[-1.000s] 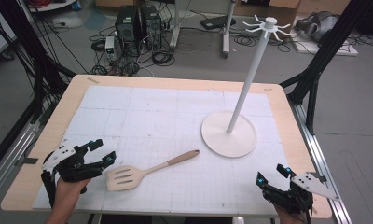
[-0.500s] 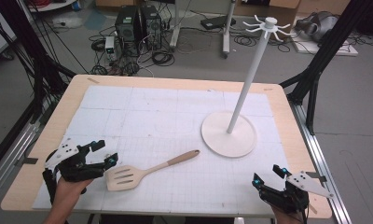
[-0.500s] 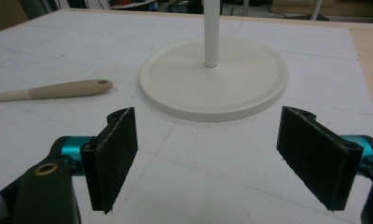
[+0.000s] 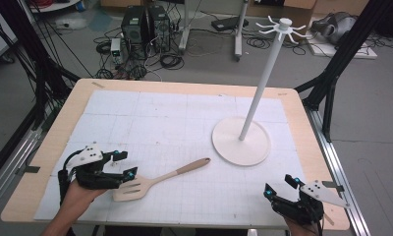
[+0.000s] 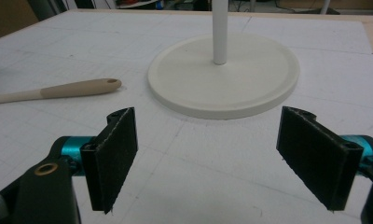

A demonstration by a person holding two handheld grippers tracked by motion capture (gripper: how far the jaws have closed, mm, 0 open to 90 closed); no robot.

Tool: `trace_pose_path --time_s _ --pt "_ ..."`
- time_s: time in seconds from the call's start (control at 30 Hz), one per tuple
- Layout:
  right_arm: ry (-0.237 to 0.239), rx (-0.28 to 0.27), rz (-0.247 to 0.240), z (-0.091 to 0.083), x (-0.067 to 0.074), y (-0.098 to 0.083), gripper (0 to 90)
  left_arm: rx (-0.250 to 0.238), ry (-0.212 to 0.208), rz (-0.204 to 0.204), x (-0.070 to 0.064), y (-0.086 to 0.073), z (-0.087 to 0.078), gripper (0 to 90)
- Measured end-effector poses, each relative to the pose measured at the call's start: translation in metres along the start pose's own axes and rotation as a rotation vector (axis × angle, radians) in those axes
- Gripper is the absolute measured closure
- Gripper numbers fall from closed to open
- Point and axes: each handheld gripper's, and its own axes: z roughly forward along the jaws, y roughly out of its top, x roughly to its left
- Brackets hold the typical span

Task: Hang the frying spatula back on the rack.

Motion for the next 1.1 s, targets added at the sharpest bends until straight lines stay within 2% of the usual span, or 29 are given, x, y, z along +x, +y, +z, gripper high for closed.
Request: trace_pose_path --time_s 0.03,0.07,0.13,0.17,0.23,0.27,0.33,0.47,0.53,0.67,0.7,0.77,0.93,0.97,1.07,1.1 --pt "-0.002 0.002 0.002 0.0 0.0 0.0 19.2 0.038 -0.017 0.021 -0.002 0.004 0.007 30.1" --pt "-0.001 0.006 0.008 0.0 0.001 0.0 19.2 0.038 -0.017 0.021 -0.002 0.004 0.007 30.2" --pt "0.0 0.003 0.009 0.0 0.001 0.0 19.2 0.08 -0.033 0.041 -0.004 0.008 0.015 30.2" --pt "0.004 0.003 0.008 0.001 0.002 0.001 19.2 0.115 -0.051 0.06 -0.004 0.012 0.022 30.3" --pt "0.006 0.001 0.005 0.001 0.002 0.001 19.2 0.133 -0.053 0.07 -0.005 0.013 0.026 30.3" --pt "0.007 0.004 0.006 0.001 0.002 0.001 19.2 0.158 -0.066 0.083 -0.006 0.015 0.034 30.4" --pt "0.008 0.001 0.001 0.002 0.002 0.001 19.2 0.187 -0.078 0.08 -0.008 0.015 0.042 31.6" --pt "0.011 0.007 0.002 0.003 0.003 0.001 19.2 0.251 -0.104 0.109 -0.009 0.018 0.056 35.4" --pt "0.012 0.007 -0.001 0.004 0.003 0.001 19.2 0.265 -0.118 0.106 -0.011 0.021 0.062 37.3" --pt "0.011 0.011 0.001 0.003 0.004 0.001 19.2 0.339 -0.142 0.123 -0.013 0.022 0.077 41.6" --pt "0.012 0.009 -0.003 0.003 0.003 0.001 19.2 0.339 -0.142 0.123 -0.013 0.022 0.077 42.3" --pt "0.012 0.009 -0.004 0.003 0.003 0.001 19.2 0.395 -0.15 0.129 -0.014 0.02 0.086 43.7" --pt "0.007 0.009 -0.001 0.002 0.002 0.001 19.2 0.431 -0.141 0.13 -0.014 0.019 0.093 48.4" --pt "0.01 0.012 -0.003 0.002 0.001 0.0 19.2 0.456 -0.138 0.13 -0.013 0.018 0.096 49.7" --pt "0.008 0.01 -0.006 0.002 0.001 0.0 19.2 0.49 -0.134 0.132 -0.014 0.017 0.099 51.5" --pt "0.008 0.011 -0.003 0.002 0.001 0.0 19.2 0.509 -0.131 0.143 -0.014 0.017 0.1 52.2"
